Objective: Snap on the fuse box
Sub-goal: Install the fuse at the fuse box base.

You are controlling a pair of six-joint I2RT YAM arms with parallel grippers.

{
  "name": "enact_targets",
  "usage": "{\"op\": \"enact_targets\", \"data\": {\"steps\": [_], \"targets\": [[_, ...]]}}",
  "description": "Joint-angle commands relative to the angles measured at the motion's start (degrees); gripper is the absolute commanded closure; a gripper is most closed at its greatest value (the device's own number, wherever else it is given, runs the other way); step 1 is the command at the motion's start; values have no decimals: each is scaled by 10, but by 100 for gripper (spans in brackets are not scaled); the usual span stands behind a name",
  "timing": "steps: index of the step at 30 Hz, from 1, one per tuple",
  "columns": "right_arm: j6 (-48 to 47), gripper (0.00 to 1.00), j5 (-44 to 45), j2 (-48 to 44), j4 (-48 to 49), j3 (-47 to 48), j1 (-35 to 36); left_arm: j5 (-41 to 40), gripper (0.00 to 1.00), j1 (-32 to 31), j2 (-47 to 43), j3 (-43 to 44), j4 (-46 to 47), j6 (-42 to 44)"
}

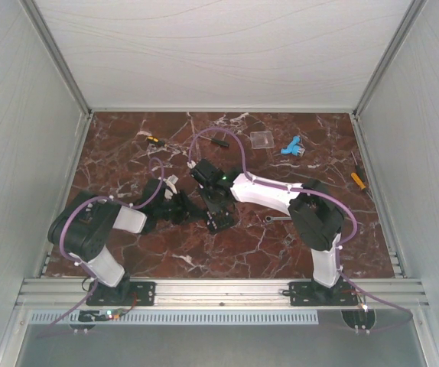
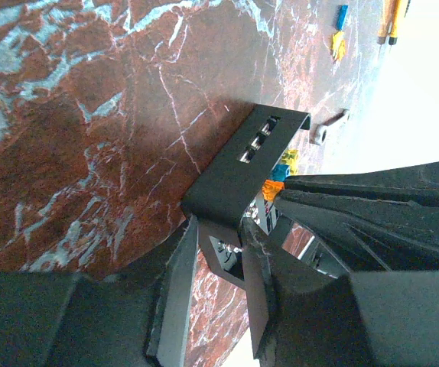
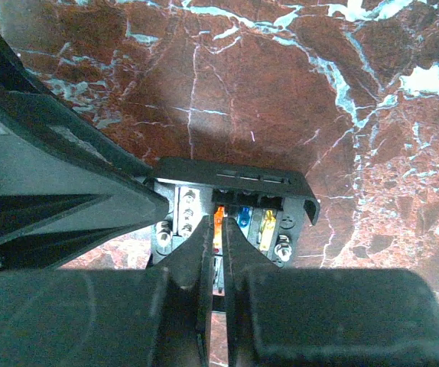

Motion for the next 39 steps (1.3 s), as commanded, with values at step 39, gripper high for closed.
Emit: {"op": "enact_targets", "data": {"steps": [39], "targets": [[1,100,31,42,-5,-46,-19,-8,72,-8,-11,-9,19,-6]]}}
